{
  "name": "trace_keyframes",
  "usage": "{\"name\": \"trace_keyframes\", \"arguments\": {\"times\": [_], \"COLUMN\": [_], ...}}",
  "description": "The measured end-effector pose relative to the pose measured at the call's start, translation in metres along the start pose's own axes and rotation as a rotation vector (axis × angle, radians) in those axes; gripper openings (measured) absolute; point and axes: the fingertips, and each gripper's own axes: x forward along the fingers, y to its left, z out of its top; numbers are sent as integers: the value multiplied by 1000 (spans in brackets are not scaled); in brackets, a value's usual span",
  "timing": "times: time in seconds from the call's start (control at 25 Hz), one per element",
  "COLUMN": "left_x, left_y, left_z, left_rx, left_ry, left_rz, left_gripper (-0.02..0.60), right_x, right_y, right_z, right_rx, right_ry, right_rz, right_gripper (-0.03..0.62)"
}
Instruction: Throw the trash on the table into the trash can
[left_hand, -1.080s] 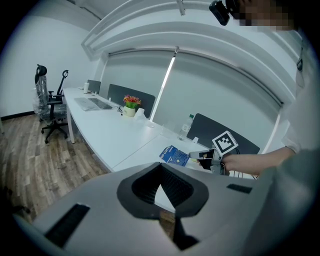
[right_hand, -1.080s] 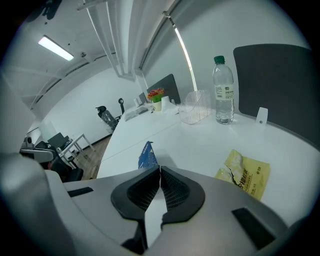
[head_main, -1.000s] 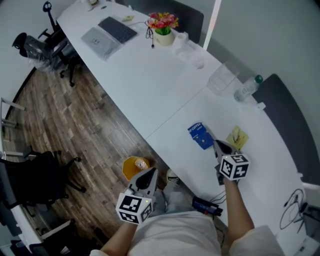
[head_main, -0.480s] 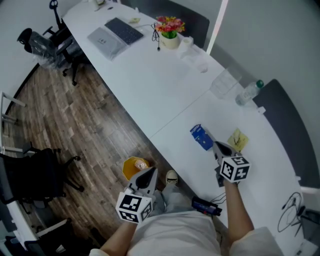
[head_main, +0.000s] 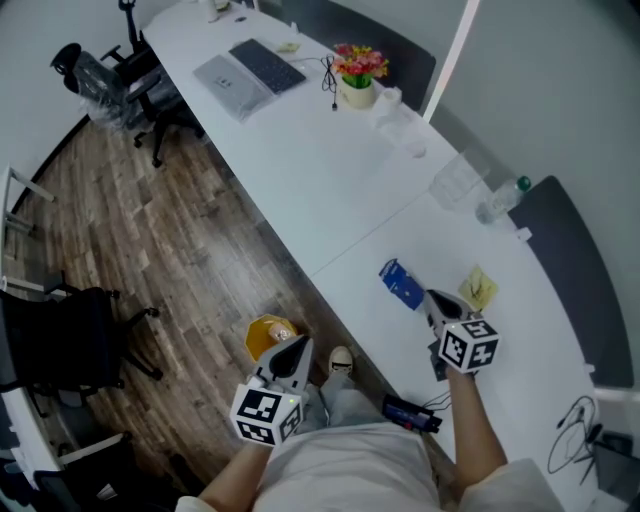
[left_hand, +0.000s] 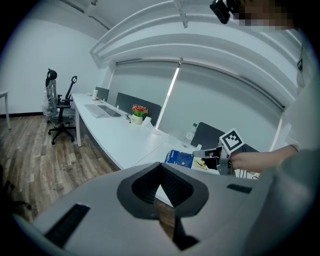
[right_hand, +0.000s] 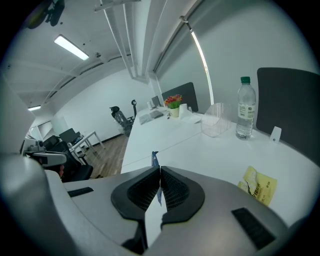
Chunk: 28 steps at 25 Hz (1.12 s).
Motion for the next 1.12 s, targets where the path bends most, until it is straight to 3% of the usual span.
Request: {"name": "trace_keyframes", "arguments": {"times": [0.4,0.68,1.12], "left_x": [-42,-88,-167], "left_y": [27,61,114], "left_z": [-2,-12,-28], "left_rx": [-36,-76,-146], "left_ry": [-54,-96,-167], "left_rz": [74,177,352], "left_gripper": [0,0,0], "right_x": [8,31,62], "right_y": [72,141,244], "right_z": [20,27,4], "right_rx": [-97,-160,-245], "right_ry": [-1,10,87], "right_rz": [116,228,391], "right_gripper": [34,34,34]}}
